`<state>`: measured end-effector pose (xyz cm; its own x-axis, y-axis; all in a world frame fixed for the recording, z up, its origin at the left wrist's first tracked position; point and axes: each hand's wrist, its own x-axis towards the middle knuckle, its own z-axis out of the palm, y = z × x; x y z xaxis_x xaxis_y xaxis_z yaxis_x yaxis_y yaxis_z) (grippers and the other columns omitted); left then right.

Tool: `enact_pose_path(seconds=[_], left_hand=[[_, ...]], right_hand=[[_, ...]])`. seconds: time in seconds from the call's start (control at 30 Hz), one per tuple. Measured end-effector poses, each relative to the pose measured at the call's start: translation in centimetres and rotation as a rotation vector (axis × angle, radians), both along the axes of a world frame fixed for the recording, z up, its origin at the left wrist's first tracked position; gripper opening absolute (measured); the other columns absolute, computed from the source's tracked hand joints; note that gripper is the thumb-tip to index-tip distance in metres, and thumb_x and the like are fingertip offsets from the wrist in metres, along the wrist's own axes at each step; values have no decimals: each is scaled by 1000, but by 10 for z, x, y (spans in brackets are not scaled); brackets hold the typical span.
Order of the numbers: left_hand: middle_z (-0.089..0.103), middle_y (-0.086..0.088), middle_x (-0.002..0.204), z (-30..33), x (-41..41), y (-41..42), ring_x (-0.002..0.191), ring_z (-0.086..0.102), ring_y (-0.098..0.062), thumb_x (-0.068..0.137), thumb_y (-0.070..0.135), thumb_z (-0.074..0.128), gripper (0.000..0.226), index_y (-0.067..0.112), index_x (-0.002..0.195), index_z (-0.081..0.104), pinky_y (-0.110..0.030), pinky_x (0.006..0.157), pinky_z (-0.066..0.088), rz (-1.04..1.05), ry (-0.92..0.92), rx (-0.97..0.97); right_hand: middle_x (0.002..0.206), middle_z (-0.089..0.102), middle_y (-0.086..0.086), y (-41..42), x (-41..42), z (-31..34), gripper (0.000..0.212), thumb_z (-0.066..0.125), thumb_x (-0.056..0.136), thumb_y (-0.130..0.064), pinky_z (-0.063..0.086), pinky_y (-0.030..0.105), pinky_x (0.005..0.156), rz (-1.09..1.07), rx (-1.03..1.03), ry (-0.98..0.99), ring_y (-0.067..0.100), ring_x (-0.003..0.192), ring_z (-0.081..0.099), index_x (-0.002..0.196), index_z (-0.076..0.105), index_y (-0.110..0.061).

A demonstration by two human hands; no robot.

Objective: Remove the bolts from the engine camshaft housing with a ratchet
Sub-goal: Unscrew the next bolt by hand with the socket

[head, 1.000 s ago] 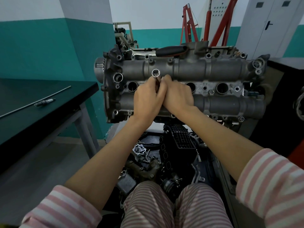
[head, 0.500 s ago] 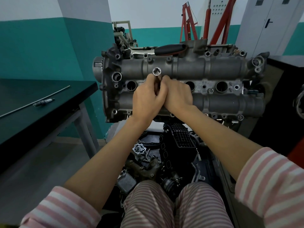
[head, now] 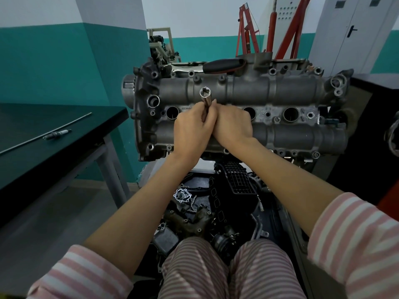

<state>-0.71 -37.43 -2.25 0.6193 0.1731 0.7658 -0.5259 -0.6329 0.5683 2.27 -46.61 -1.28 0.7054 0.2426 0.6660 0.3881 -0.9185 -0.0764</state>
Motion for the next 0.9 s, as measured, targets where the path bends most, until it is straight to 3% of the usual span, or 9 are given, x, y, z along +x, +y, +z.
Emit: enact_pose_path(seconds=[0.1, 0.23, 0.3, 0.4, 0.53, 0.6, 0.67, 0.73, 0.9], left_hand=[[38, 6, 45, -1, -1, 0, 42, 34, -10, 95, 28, 52, 40, 9, 60, 45, -25, 46, 31, -3, -7, 7], [52, -1, 54, -1, -2, 0, 49, 49, -13, 93, 31, 51, 30, 3, 81, 54, -26, 50, 38, 9, -4, 24], [49, 5, 53, 0, -1, 1, 48, 48, -9, 93, 29, 50, 27, 5, 82, 55, -21, 49, 37, 15, 0, 36], [46, 8, 48, 0, 1, 1, 46, 46, -7, 94, 32, 49, 29, 12, 74, 55, -17, 47, 32, 14, 26, 42], [39, 7, 42, 4, 1, 0, 43, 41, -7, 93, 36, 52, 42, 29, 54, 38, -16, 46, 29, 11, 27, -10], [37, 7, 41, 5, 1, -1, 43, 37, -8, 92, 35, 55, 46, 29, 51, 36, -18, 46, 28, -3, 21, -42], [35, 8, 41, 5, 0, -1, 43, 35, -8, 92, 34, 57, 47, 27, 50, 35, -21, 48, 29, -4, 14, -51], [33, 8, 42, 5, -1, -1, 43, 35, -9, 92, 33, 57, 48, 26, 50, 35, -23, 49, 30, 2, 2, -43], [39, 8, 45, 1, -3, 0, 44, 41, -9, 94, 33, 54, 37, 17, 61, 46, -19, 47, 32, 16, -14, 44]], right_hand=[[84, 66, 8, 0, 0, 0, 22, 35, 96, -22, 25, 31, 57, -4, 3, 8, 28, 77, 60, 81, 51, -17], [87, 66, 7, -1, -1, 0, 20, 35, 96, -25, 25, 31, 59, 2, 11, 43, 27, 79, 59, 93, 52, -14], [87, 65, 6, -1, 0, -1, 19, 36, 96, -25, 26, 31, 59, 2, 10, 53, 25, 74, 56, 95, 51, -12], [87, 66, 8, 0, 1, -1, 21, 35, 96, -26, 26, 31, 58, 4, 27, 55, 27, 75, 60, 100, 49, -11], [87, 67, 10, 0, 2, -2, 25, 35, 95, -30, 26, 32, 57, 9, 48, 41, 32, 79, 63, 104, 46, -10], [87, 67, 10, 0, 2, -2, 26, 37, 93, -31, 27, 31, 57, 14, 45, 33, 32, 78, 63, 102, 48, -10], [84, 67, 10, -1, 0, -2, 21, 38, 92, -30, 25, 30, 57, 27, 31, 26, 30, 76, 62, 87, 51, -14], [81, 67, 10, -1, -2, 0, 23, 37, 92, -27, 23, 30, 56, 29, 26, 18, 30, 75, 61, 71, 43, -20], [82, 66, 8, -1, -2, 0, 21, 37, 93, -19, 24, 30, 56, -1, -1, 23, 27, 74, 59, 73, 40, -19]])
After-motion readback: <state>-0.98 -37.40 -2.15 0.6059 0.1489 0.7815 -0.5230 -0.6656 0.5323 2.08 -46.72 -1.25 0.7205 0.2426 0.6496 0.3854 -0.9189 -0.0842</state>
